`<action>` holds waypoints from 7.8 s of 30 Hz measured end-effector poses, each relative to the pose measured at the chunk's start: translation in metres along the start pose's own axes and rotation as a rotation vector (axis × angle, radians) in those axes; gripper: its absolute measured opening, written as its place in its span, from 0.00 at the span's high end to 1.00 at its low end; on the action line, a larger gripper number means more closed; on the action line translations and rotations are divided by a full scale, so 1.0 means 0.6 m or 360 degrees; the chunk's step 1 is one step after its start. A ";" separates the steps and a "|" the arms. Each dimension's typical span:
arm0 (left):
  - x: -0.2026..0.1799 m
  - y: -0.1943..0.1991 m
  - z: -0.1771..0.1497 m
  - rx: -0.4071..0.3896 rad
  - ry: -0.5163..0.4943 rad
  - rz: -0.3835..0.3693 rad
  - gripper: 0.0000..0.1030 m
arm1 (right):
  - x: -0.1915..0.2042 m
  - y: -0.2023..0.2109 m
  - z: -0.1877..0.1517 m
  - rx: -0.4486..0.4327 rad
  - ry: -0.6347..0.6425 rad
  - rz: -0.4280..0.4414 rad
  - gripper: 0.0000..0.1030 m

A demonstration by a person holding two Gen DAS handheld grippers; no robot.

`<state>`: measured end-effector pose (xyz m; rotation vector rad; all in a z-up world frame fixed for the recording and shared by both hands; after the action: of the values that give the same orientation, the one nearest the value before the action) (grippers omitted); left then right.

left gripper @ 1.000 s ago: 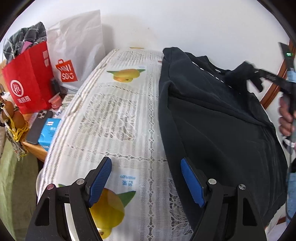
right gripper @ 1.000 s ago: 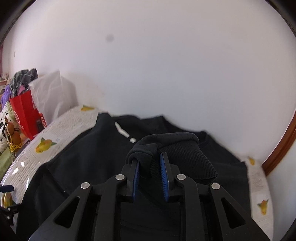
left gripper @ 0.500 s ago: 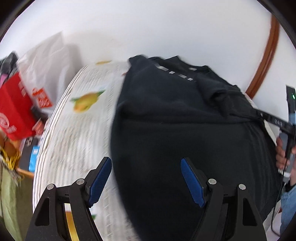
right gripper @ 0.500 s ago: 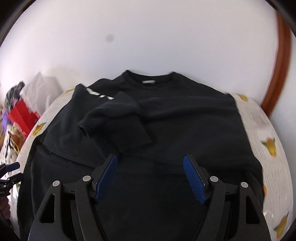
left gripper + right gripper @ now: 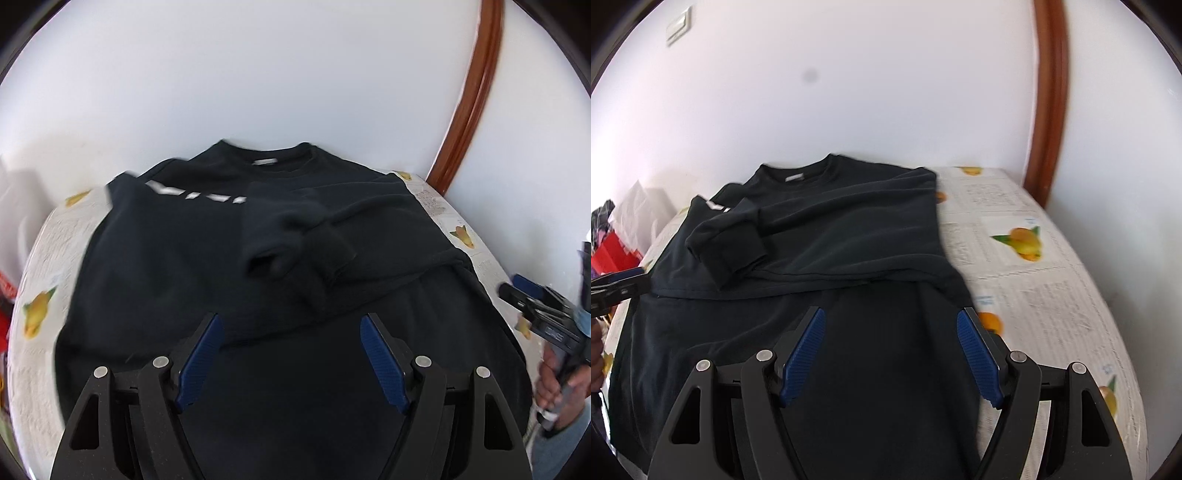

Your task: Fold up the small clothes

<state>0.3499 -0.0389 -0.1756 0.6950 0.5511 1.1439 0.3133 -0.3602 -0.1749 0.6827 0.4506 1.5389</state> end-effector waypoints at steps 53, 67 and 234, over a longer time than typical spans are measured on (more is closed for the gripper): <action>0.014 -0.144 0.019 0.0138 -0.0285 0.0558 0.31 | -0.043 0.001 -0.056 0.0023 -0.0020 -0.0142 0.29; 0.267 -0.006 0.054 -0.0048 0.0448 0.0290 0.93 | -0.029 -0.011 -0.042 0.0074 0.0024 -0.0172 0.29; 0.178 0.307 -0.216 -0.0218 0.0434 0.0022 0.93 | -0.025 0.204 -0.059 -0.0210 -0.0207 0.0252 0.93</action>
<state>0.1777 0.1356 -0.1309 0.4274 0.6906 1.2864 0.1979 -0.3820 -0.1237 0.7241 0.1991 1.6452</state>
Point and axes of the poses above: each gripper's, at about its wrist camera, not at the fingertips, and y roughly against the way its jaws point, x to its left, z to its top, the point moved 8 cm from there along -y, roughly the way its jaws point, and after that the axes turned 8 degrees about -y, right-handed, at the moved point
